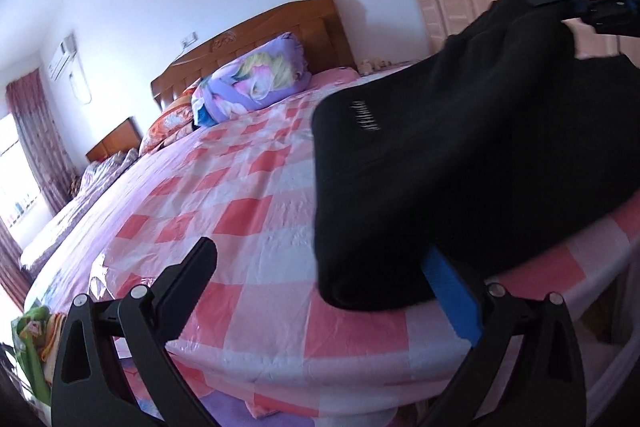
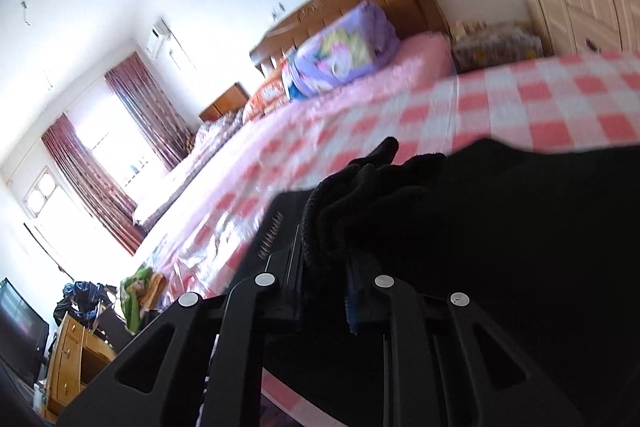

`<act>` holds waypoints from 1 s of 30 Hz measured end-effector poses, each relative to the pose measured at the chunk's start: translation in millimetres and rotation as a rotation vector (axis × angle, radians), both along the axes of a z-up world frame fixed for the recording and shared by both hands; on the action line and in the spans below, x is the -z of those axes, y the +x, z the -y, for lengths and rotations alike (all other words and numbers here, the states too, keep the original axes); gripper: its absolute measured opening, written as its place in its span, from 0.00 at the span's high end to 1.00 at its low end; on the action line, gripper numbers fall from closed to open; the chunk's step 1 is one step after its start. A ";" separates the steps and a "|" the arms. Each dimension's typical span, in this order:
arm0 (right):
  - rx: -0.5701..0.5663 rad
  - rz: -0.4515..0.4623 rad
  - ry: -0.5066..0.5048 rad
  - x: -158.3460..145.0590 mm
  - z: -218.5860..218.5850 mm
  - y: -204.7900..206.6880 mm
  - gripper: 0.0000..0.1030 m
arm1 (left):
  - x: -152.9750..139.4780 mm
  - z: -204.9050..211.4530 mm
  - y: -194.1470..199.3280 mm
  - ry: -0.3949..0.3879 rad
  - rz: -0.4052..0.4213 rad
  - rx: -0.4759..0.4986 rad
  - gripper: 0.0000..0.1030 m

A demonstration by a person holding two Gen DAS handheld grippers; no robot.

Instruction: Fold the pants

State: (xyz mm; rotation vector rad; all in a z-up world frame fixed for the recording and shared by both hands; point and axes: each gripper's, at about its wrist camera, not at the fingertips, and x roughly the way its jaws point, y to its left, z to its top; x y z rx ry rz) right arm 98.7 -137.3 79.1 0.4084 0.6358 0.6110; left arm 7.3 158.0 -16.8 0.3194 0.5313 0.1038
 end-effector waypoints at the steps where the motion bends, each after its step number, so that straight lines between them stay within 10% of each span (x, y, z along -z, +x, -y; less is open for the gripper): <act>1: 0.011 0.018 0.001 -5.7 5.1 -2.4 0.83 | 1.2 -1.0 6.7 0.008 -0.017 -0.034 0.02; 12: 0.130 -0.189 -0.037 99.0 67.2 -11.0 0.86 | 4.7 -23.6 22.9 -0.163 -0.094 -0.073 0.01; 21: 0.183 -0.078 -0.047 67.7 75.9 -28.8 0.91 | 2.9 -16.9 24.1 -0.140 -0.105 -0.091 0.01; 30: 0.177 -0.160 -0.062 81.9 95.8 -31.4 0.86 | 2.9 -15.8 17.8 -0.133 -0.133 -0.042 0.02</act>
